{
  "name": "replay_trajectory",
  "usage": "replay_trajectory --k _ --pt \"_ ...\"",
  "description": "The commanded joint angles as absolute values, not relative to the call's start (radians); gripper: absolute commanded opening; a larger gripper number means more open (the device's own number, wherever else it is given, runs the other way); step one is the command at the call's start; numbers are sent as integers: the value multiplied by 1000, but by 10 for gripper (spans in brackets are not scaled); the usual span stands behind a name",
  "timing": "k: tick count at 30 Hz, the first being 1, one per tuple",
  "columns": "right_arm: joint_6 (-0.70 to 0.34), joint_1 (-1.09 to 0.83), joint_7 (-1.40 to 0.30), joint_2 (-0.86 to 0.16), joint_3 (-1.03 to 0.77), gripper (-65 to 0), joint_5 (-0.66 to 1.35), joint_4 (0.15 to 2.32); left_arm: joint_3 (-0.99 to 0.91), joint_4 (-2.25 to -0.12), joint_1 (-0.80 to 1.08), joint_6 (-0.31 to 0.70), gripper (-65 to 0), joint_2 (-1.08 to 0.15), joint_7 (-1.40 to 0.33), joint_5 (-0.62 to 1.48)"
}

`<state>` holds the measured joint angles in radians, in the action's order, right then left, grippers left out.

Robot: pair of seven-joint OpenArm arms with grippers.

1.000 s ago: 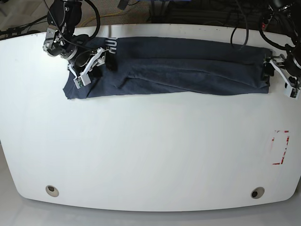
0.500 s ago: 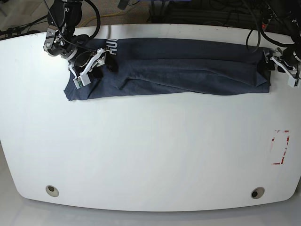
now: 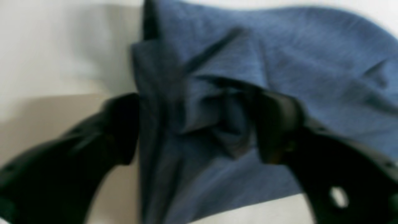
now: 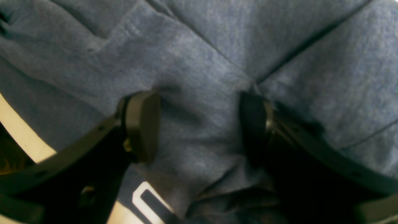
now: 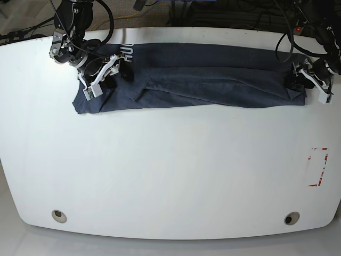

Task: Fold the T-shirt properly
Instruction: 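Hold the strip's ends with both grippers, adjusting the grip, then fold the strip end held by the left gripper toward the right gripper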

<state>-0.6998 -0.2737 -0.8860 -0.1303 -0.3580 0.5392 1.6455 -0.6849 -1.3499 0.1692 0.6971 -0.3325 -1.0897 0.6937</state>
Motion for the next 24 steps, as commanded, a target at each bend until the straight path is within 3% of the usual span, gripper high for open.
replay_trajectory --k 1,5,8,14,20,24 --pt "-698 -277 -906 -136 -364 -255 532 1652 -676 -1354 174 698 -367 -329 -1127 674" --pt "-698 -277 -906 -136 -364 -257 532 1652 -676 -1359 176 698 -650 -329 -1129 670" --pt "-698 -277 -906 -136 -364 -257 532 1652 -676 -1405 183 698 -633 -329 -1129 673" --pt "-698 -277 -906 -136 -364 -257 532 1652 -668 -1695 251 698 -650 -326 -1129 674" --pt "-698 -275 -906 -136 -361 -257 532 1650 -522 -1959 297 698 -649 -298 -1129 676" --pt "-698 -272 -906 -136 -360 -257 532 1649 -312 -1982 266 698 -647 -297 -1129 673"
